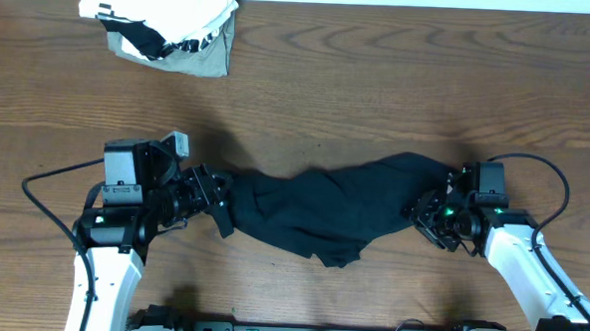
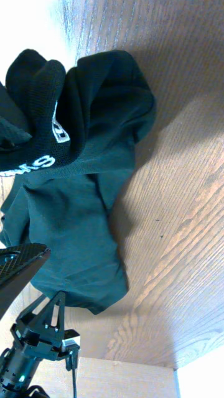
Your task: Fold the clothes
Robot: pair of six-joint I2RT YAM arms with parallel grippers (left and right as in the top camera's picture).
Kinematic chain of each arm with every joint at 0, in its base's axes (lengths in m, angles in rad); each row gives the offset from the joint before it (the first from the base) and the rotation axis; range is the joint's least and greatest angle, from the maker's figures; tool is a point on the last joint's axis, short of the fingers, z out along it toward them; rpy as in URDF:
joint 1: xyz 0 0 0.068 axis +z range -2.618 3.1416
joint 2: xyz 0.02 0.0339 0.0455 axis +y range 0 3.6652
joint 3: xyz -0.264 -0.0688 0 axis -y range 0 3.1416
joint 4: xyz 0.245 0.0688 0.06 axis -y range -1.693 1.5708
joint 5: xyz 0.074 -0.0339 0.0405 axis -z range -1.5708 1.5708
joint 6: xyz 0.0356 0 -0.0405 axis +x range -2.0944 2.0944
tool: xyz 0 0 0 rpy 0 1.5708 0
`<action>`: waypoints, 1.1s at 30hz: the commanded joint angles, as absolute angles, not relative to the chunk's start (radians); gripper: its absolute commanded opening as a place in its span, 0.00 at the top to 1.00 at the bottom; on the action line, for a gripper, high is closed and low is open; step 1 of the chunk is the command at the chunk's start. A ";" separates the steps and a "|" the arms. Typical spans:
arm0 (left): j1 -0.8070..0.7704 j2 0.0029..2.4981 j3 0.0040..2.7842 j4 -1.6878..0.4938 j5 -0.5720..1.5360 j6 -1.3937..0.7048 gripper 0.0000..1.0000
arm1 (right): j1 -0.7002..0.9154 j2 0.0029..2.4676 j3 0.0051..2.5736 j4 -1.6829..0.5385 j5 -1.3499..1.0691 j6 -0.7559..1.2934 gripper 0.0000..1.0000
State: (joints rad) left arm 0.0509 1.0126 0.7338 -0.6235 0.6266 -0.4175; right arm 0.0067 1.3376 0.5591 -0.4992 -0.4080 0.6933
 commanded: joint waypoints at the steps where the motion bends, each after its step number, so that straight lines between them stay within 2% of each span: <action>1: 0.055 1.018 0.748 -0.620 0.611 -0.400 0.52 | 0.014 1.330 0.538 -0.501 -0.369 0.703 0.56; 3: 0.055 1.018 0.748 -0.621 0.604 -0.396 0.52 | 0.014 1.330 0.530 -0.497 -0.353 0.704 0.64; 6: 0.055 1.018 0.748 -0.624 0.586 -0.396 0.52 | 0.014 1.330 0.530 -0.480 -0.332 0.706 0.92; 7: 0.055 1.018 0.748 -0.625 0.585 -0.396 0.52 | 0.014 1.330 0.530 -0.464 -0.333 0.707 0.99; 17: 0.055 1.019 0.746 -0.628 0.536 -0.377 0.51 | 0.014 1.328 0.599 -0.194 -0.432 0.839 0.99; 25: 0.055 1.028 0.743 -0.616 0.525 -0.377 0.52 | 0.042 1.350 0.607 0.102 -0.344 0.947 0.96; 31: 0.055 1.074 0.742 -0.612 0.481 -0.374 0.52 | 0.141 1.450 0.607 0.239 -0.144 0.945 0.85; 33: 0.055 1.094 0.742 -0.612 0.481 -0.374 0.52 | 0.162 1.493 0.607 0.300 -0.118 0.930 0.79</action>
